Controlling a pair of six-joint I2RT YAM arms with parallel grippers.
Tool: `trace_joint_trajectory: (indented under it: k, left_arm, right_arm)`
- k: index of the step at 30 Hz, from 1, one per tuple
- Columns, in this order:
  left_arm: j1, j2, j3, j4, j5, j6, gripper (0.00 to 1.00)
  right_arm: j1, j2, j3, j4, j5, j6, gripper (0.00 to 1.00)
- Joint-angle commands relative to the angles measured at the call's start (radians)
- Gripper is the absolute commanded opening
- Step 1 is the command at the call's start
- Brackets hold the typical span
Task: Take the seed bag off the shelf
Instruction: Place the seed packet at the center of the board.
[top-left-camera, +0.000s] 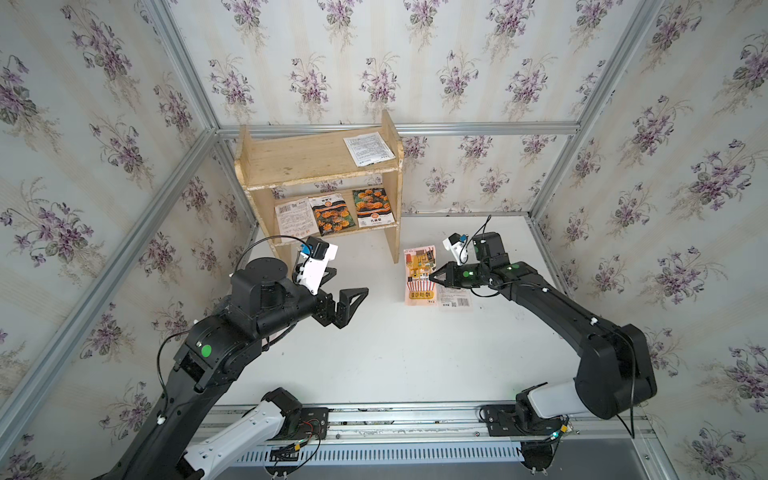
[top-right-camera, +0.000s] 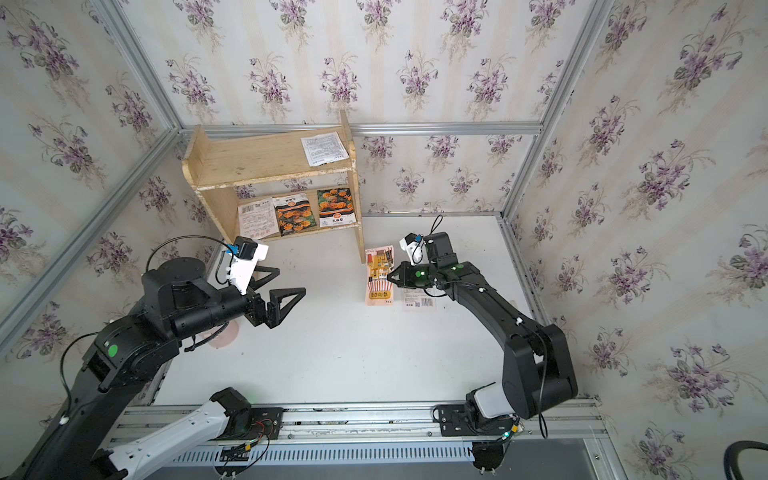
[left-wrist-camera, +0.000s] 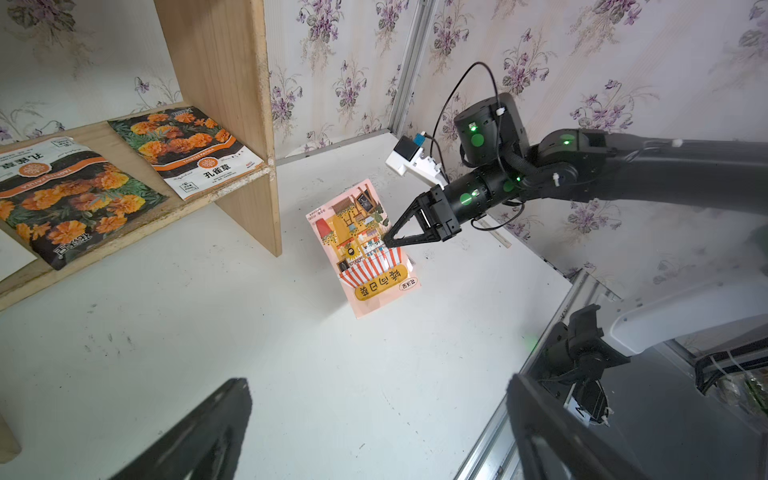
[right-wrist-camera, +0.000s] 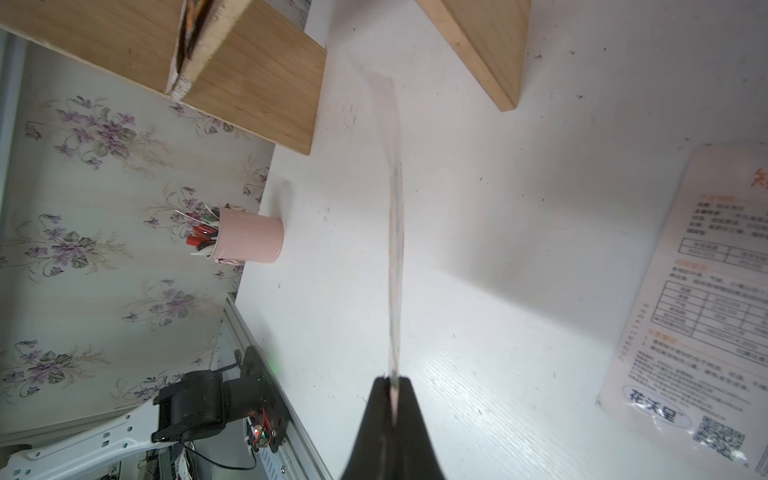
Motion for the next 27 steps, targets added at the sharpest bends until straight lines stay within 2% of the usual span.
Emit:
trace_joint_trajectory:
  k: [1,11,18,27]
  left_arm:
    - [0.001,-0.004,-0.008,0.047,0.013,-0.014,1.00]
    - [0.001,-0.002,-0.048,0.063,0.020,-0.028,1.00]
    - [0.001,-0.003,-0.063,0.088,0.028,-0.046,1.00]
    - [0.001,-0.015,-0.072,0.085,0.022,-0.048,1.00]
  right_arm:
    - [0.000,0.062,0.013,0.050,-0.012,-0.021,0.00]
    - [0.000,0.268,0.065,0.080,-0.013,-0.038,0.00]
    - [-0.001,0.425,0.172,0.020,-0.006,-0.072,0.00]
    - [-0.001,0.496,0.210,-0.017,0.083,-0.083,0.00]
